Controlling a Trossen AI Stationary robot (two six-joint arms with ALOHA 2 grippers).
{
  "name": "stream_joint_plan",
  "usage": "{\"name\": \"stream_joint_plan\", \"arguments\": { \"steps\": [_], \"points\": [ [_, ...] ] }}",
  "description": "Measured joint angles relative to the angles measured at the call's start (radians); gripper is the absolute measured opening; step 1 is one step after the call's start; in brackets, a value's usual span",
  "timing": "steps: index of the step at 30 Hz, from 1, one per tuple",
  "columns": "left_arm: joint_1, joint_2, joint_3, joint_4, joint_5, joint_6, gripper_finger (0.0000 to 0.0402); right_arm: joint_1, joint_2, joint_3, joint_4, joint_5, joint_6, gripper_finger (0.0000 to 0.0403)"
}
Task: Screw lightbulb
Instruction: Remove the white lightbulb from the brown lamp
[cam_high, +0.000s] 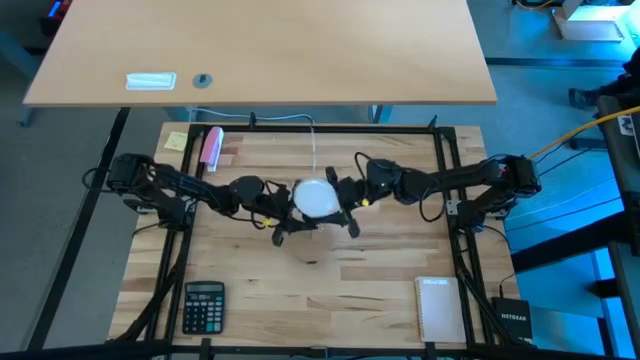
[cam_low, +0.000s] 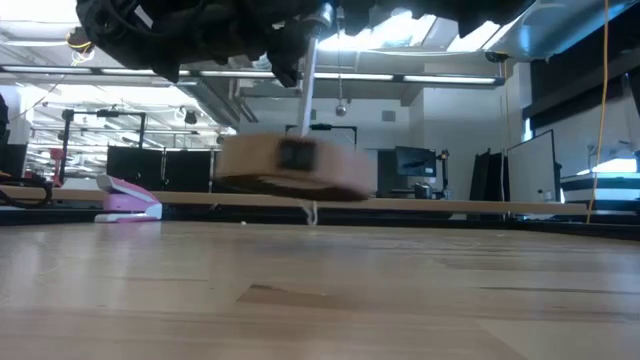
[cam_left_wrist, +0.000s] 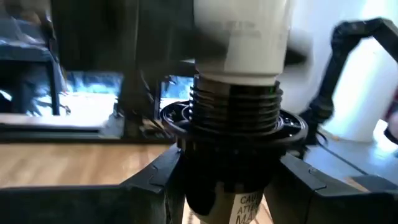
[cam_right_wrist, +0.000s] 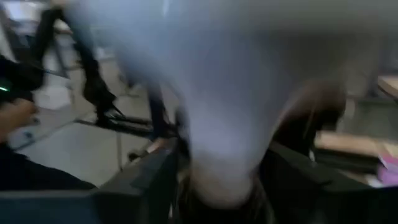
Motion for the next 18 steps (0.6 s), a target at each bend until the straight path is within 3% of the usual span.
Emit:
{"name": "stream_joint_plan", "arguments": {
  "steps": [5,9,14,18],
  "points": [
    [0.003,-0.004,0.003,0.001,-0.026,-0.02,0.0153,-0.001,-0.034,0.0,-0.059,0.056,-0.021,0.0301],
    [0.008,-0.009,0.003,-0.023,-0.079,-0.031,0.0153,0.0,-0.117,0.0,-0.235,0.188,-0.03,0.0336],
    [0.009,-0.009,0.002,-0.111,-0.326,-0.021,0.0153,0.0,-0.197,0.0,-0.408,0.435,0.028,0.0344],
    [0.008,-0.009,0.001,-0.149,-0.524,-0.011,0.0153,-0.001,-0.165,0.001,-0.371,0.574,0.096,0.0337]
  ]
}}
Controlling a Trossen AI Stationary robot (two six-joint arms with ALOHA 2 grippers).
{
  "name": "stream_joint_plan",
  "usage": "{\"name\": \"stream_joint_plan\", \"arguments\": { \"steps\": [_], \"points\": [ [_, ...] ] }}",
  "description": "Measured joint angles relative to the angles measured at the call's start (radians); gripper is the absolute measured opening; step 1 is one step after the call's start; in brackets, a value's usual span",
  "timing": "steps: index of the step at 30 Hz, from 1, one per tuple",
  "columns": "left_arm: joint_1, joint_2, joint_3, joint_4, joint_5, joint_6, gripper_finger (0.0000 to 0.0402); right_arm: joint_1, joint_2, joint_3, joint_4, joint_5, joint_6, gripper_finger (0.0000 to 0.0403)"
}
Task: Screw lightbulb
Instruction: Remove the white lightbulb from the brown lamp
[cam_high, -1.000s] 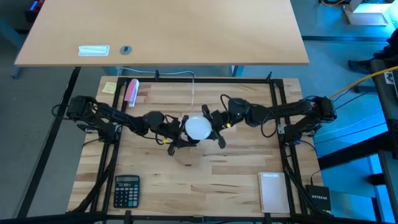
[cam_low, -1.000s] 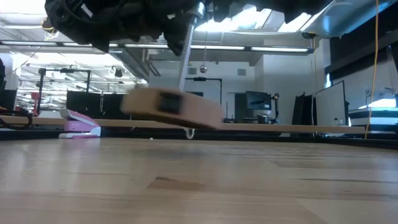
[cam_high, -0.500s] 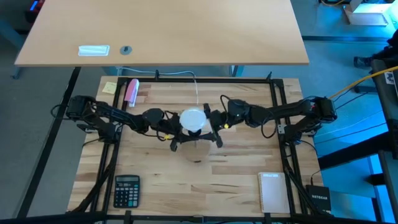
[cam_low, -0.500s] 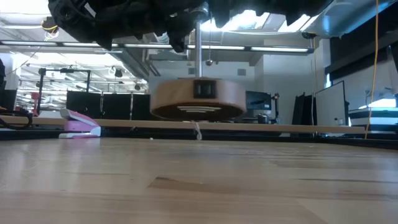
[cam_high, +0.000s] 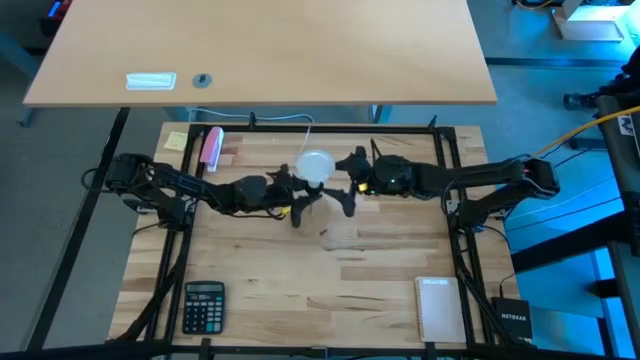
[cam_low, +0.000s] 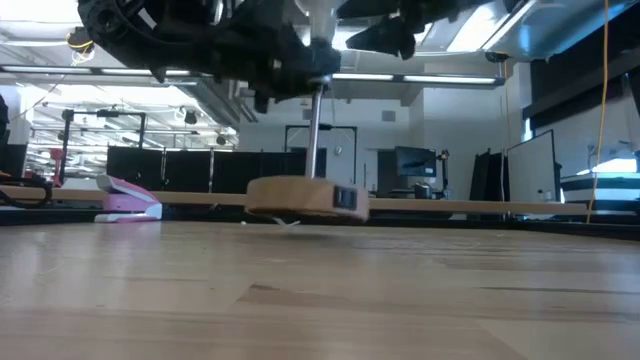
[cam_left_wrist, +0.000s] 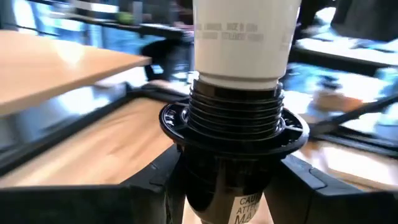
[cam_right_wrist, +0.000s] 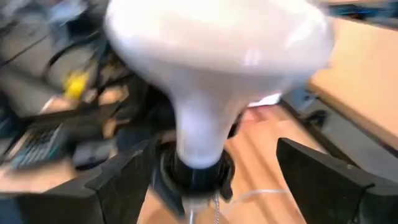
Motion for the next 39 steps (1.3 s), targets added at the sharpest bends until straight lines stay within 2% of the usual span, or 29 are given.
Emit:
{"name": "stream_joint_plan", "arguments": {
  "steps": [7,10,14,18,21,24,27,30,34,39],
  "points": [
    [-0.001,0.0,0.0,-0.017,-0.203,0.027,0.0153,0.0,0.122,0.0,0.252,0.17,-0.001,0.032],
    [0.003,0.0,0.0,-0.012,-0.214,0.055,0.0153,-0.001,0.17,0.0,0.346,0.231,-0.004,0.0314],
    [0.002,0.0,0.0,-0.013,-0.214,0.042,0.0153,-0.002,0.232,0.0,0.471,0.252,-0.015,0.0309],
    [0.002,0.0,0.0,-0.013,-0.214,0.047,0.0153,-0.001,0.25,0.0,0.488,0.283,-0.016,0.0298],
    [0.002,0.0,0.0,-0.011,-0.215,0.051,0.0153,-0.001,0.25,0.0,0.494,0.291,-0.021,0.027],
    [0.002,0.0,0.0,-0.014,-0.213,0.065,0.0153,-0.001,0.25,0.0,0.49,0.28,-0.035,0.0219],
    [0.002,0.0,0.0,-0.014,-0.175,0.072,0.0153,0.0,0.25,0.0,0.487,0.223,-0.054,0.0163],
    [0.001,-0.001,0.0,-0.01,-0.107,0.067,0.0153,-0.002,0.24,0.0,0.476,0.111,-0.084,0.0162],
    [0.002,-0.018,0.0,-0.006,0.049,0.068,0.0153,-0.002,0.214,0.0,0.457,-0.052,-0.093,0.0162],
    [0.002,-0.028,-0.001,0.014,0.285,0.084,0.0153,-0.004,0.2,0.0,0.452,-0.383,-0.084,0.0162]
  ]
}}
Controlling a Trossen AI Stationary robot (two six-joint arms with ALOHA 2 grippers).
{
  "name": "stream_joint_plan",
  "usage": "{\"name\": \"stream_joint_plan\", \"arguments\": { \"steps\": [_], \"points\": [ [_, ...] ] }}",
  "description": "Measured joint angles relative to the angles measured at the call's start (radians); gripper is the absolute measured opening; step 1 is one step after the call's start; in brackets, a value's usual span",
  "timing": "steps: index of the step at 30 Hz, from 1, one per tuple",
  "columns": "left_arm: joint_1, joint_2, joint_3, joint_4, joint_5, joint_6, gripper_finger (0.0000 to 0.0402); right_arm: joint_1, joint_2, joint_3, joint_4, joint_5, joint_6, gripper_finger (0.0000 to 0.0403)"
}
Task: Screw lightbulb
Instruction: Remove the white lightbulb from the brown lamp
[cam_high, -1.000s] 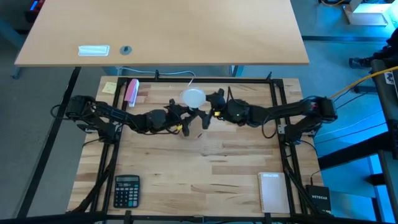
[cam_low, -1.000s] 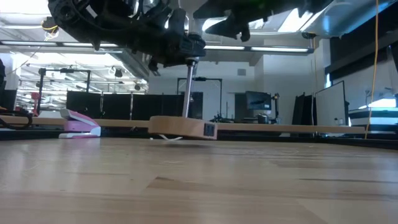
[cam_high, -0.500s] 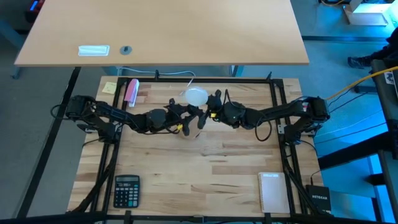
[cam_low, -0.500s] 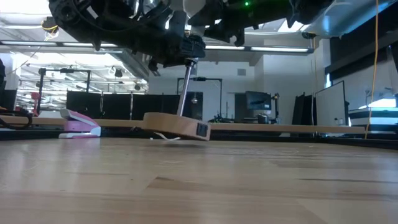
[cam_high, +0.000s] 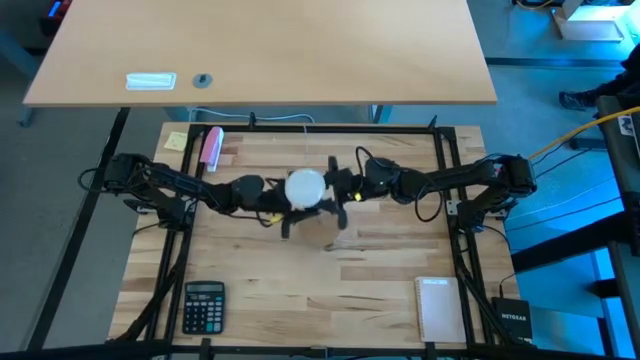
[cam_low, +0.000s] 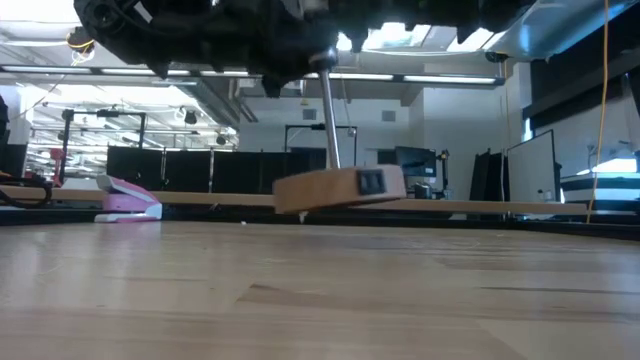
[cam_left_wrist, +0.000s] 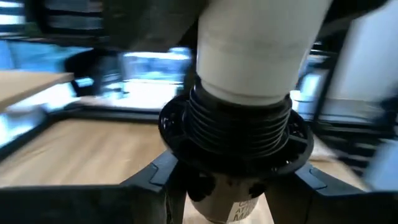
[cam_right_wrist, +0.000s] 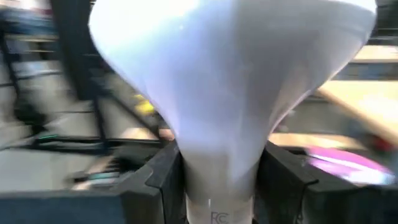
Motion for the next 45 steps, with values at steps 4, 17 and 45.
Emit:
{"name": "stream_joint_plan", "arguments": {
  "steps": [4,17,45],
  "points": [
    [-0.001,0.0,0.0,0.029,0.171,-0.016,0.0153,0.0,0.0,0.003,0.008,-0.202,0.026,0.0162],
    [0.007,0.0,-0.002,0.047,0.197,-0.025,0.0152,0.004,-0.002,0.002,0.009,-0.124,0.022,0.0199],
    [0.007,-0.003,0.0,-0.06,-0.536,-0.018,0.0154,0.002,-0.026,0.0,-0.068,0.636,0.059,0.0337]
  ]
}}
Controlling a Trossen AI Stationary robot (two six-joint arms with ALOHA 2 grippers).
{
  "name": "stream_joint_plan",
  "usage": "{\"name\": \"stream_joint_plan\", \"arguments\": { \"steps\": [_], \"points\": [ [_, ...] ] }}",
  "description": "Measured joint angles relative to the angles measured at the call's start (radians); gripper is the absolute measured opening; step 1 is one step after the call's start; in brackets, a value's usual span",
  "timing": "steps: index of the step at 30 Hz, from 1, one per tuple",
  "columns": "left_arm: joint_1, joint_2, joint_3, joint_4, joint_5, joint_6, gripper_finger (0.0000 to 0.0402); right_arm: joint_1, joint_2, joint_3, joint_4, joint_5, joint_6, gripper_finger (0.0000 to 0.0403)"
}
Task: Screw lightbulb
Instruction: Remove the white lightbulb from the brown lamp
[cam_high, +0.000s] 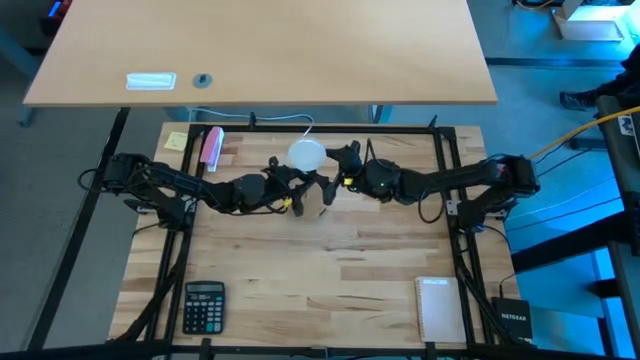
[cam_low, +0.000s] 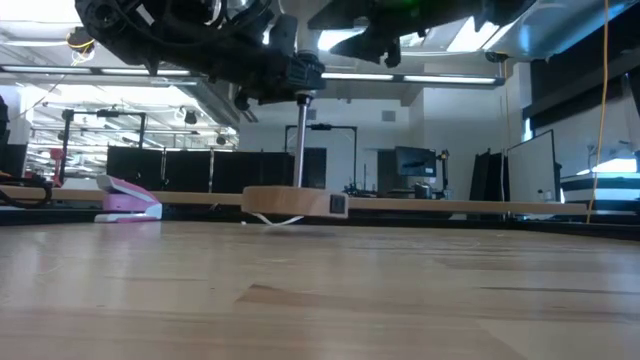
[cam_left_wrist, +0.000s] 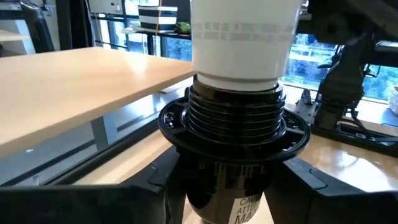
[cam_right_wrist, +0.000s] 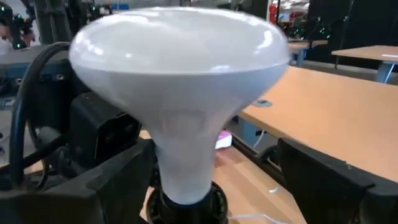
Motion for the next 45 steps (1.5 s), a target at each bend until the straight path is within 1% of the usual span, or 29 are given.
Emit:
{"name": "stream_joint_plan", "arguments": {
  "steps": [3,6,10,13,16,20,24,28,32,33,36,38,40,42,45],
  "points": [
    [0.0,0.0,0.0,0.002,0.0,0.002,0.0162,0.0,0.034,0.0,0.049,0.007,-0.001,0.0332],
    [0.0,0.0,0.0,-0.002,0.001,0.006,0.0159,0.0,0.062,0.0,0.096,-0.002,0.0,0.0327],
    [-0.002,0.0,0.0,-0.002,0.003,0.021,0.0153,0.0,0.07,0.0,0.124,-0.004,-0.024,0.032],
    [-0.002,0.0,0.0,-0.001,0.009,0.023,0.0157,0.0,0.07,0.0,0.159,-0.031,-0.052,0.0312],
    [-0.002,0.0,0.0,0.001,0.011,0.023,0.0158,-0.004,0.07,0.0,0.161,-0.043,-0.075,0.0303],
    [-0.002,0.0,0.0,0.001,0.011,0.028,0.0153,-0.015,0.087,0.0,0.164,-0.065,-0.07,0.0287],
    [-0.002,0.0,0.0,0.001,0.022,0.027,0.0157,-0.021,0.107,0.012,0.16,-0.077,-0.071,0.0269],
    [-0.002,0.0,0.0,-0.001,0.026,0.028,0.0155,-0.02,0.116,0.034,0.152,-0.096,-0.085,0.0235],
    [-0.005,0.0,0.0,-0.01,0.04,0.029,0.0153,-0.018,0.111,0.037,0.123,-0.106,-0.115,0.0164],
    [-0.007,0.0,0.0,-0.012,0.039,0.035,0.0153,-0.018,0.109,0.037,0.118,-0.115,-0.116,0.0156],
    [-0.014,-0.006,0.0,-0.013,0.067,0.041,0.0155,-0.019,0.092,0.037,0.094,-0.167,-0.117,0.0156],
    [-0.018,-0.021,0.0,-0.015,0.12,0.045,0.0153,-0.019,0.071,0.037,0.076,-0.22,-0.111,0.0156],
    [-0.022,-0.038,0.001,-0.011,0.192,0.046,0.0153,-0.019,0.046,0.037,0.058,-0.277,-0.064,0.0156],
    [-0.023,-0.059,0.001,-0.014,0.294,0.046,0.0153,-0.019,0.025,0.037,0.047,-0.385,-0.028,0.0156],
    [-0.022,-0.076,0.001,-0.005,0.487,0.051,0.0153,-0.022,0.007,0.038,0.051,-0.64,-0.029,0.0156]
  ]
}}
